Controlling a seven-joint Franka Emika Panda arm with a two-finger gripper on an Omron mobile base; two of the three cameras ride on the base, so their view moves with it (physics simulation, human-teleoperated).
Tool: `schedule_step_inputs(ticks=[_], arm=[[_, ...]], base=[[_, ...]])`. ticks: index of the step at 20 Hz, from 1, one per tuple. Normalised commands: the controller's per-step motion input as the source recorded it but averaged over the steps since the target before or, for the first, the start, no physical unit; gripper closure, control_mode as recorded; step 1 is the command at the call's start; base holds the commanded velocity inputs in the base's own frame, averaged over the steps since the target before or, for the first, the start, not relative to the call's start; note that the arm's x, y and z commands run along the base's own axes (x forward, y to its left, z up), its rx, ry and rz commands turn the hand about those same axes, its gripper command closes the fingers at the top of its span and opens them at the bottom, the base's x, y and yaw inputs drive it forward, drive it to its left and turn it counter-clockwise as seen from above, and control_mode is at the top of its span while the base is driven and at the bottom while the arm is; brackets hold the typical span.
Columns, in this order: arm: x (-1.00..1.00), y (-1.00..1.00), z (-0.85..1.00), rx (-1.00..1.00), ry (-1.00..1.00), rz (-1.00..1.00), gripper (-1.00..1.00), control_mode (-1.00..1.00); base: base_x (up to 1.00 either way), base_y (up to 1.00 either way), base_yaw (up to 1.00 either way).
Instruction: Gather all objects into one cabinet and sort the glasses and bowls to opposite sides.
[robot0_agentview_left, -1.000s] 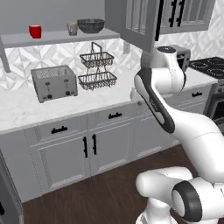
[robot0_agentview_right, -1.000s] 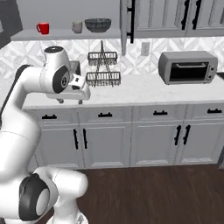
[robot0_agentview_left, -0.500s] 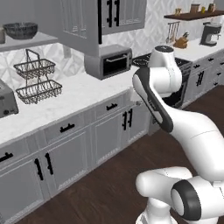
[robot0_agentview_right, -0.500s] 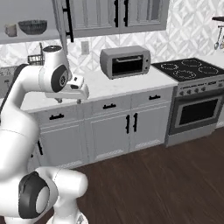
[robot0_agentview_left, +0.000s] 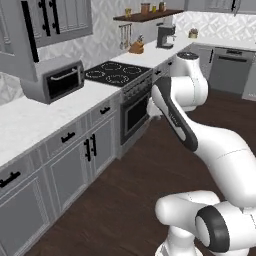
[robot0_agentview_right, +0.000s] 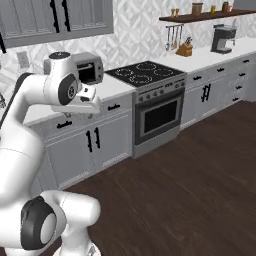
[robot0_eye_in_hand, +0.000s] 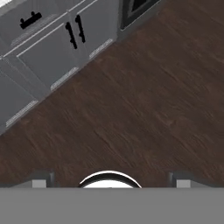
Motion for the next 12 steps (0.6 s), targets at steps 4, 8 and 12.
schedule_step_inputs(ticks=[4, 8, 12], arm=[[0.0, 0.0, 0.0, 0.0, 0.0, 0.0, -1.0, 1.0], [0.0, 0.0, 0.0, 0.0, 0.0, 0.0, -1.0, 1.0], [0.0, 0.0, 0.0, 0.0, 0.0, 0.0, -1.0, 1.0]], base=[[0.45, -0.6, -0.48], [0.59, -0.61, -0.44], [0.69, -0.51, -0.43]])
